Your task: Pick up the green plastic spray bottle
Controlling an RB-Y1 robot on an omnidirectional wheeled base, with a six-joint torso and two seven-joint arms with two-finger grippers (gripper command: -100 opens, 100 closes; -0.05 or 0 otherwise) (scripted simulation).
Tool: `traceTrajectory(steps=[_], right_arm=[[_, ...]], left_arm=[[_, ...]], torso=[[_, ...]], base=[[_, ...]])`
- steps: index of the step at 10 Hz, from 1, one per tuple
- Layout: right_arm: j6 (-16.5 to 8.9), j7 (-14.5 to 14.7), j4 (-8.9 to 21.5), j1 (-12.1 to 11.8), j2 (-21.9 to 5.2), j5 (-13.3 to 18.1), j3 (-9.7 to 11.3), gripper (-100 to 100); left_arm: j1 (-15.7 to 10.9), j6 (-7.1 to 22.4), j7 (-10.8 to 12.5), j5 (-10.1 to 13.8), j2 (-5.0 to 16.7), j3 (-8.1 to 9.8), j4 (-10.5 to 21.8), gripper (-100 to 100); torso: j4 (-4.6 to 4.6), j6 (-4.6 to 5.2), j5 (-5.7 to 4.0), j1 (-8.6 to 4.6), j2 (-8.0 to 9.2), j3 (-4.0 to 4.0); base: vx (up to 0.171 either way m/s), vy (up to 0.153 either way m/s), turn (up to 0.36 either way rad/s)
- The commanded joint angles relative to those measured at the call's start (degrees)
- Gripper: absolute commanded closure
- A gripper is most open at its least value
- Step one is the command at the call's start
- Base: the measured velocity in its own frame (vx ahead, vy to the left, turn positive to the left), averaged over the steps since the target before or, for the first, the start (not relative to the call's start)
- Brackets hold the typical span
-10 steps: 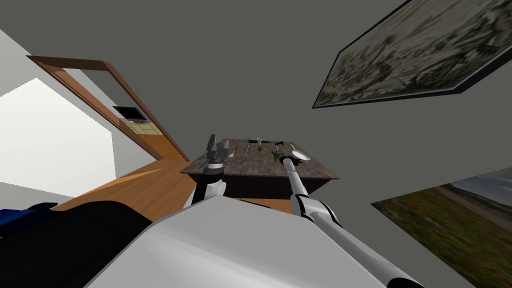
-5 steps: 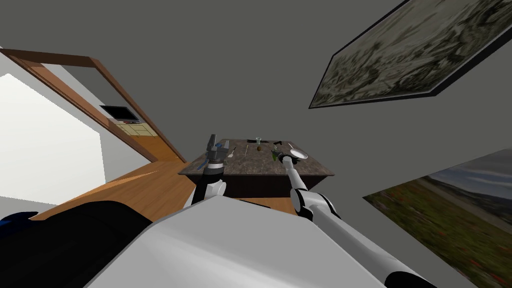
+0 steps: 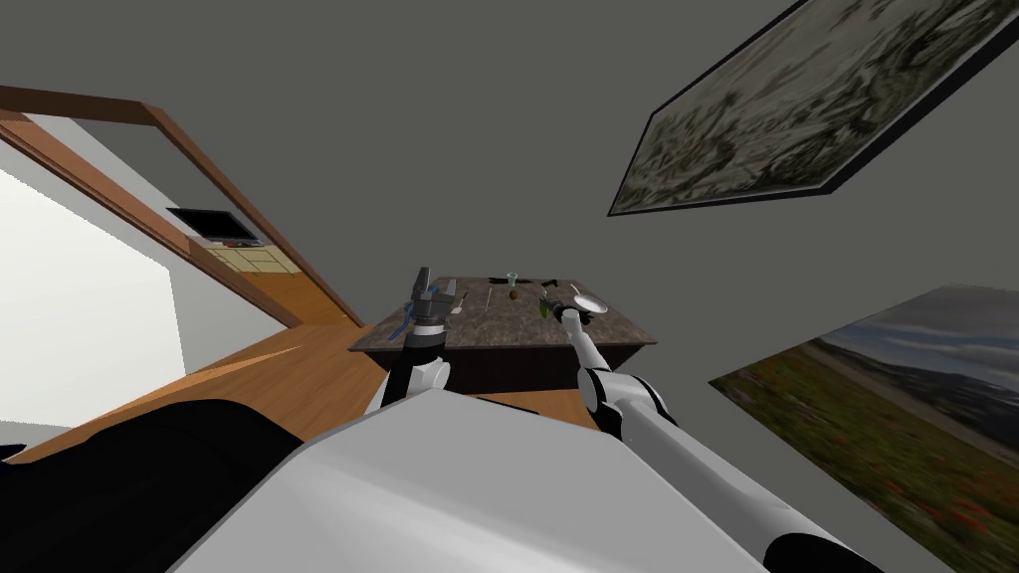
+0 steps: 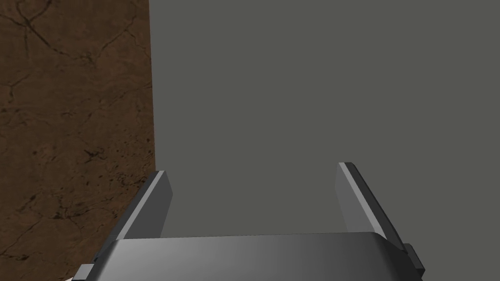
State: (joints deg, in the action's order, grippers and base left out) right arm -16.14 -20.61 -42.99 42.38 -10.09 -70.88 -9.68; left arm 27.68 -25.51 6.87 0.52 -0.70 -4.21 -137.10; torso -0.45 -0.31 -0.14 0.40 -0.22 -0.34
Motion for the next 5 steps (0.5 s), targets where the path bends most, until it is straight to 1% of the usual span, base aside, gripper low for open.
traceTrajectory(steps=[1, 2, 3, 4, 5], right_arm=[[0.2, 2.9, 2.9, 1.8, -0.4, -2.9, 0.0, -100], [0.2, 3.8, 4.7, 1.8, -0.4, -4.2, 0.0, -100], [2.0, 6.2, 6.7, 4.6, -1.6, -6.4, 0.7, -100], [2.0, 4.2, 5.9, 4.8, -1.6, -4.3, 0.7, -100], [2.0, 5.2, 7.3, 6.2, -1.6, -6.0, 0.7, -100]], left_arm=[[0.0, 0.0, 0.0, 0.0, 0.0, 0.0, 0.0, 0], [0.0, 0.0, 0.0, 0.0, 0.0, 0.0, 0.0, 0], [0.0, 0.0, 0.0, 0.0, 0.0, 0.0, 0.0, 0], [0.0, 0.0, 0.0, 0.0, 0.0, 0.0, 0.0, 0], [0.0, 0.0, 0.0, 0.0, 0.0, 0.0, 0.0, 0]], torso=[[0.0, 0.0, 0.0, 0.0, 0.0, 0.0], [-0.01, 0.0, 0.0, -0.03, -0.03, -0.02], [-0.03, 0.0, -0.02, -0.08, -0.07, -0.05], [0.01, 0.09, -0.01, -0.1, -0.01, 0.0], [0.04, 0.11, 0.0, -0.11, 0.02, 0.03]], base=[[-0.019, 0.019, 0.012], [-0.006, 0.002, 0.02], [-0.027, 0.012, -0.186], [-0.031, 0.028, -0.144], [-0.018, 0.019, -0.008]])
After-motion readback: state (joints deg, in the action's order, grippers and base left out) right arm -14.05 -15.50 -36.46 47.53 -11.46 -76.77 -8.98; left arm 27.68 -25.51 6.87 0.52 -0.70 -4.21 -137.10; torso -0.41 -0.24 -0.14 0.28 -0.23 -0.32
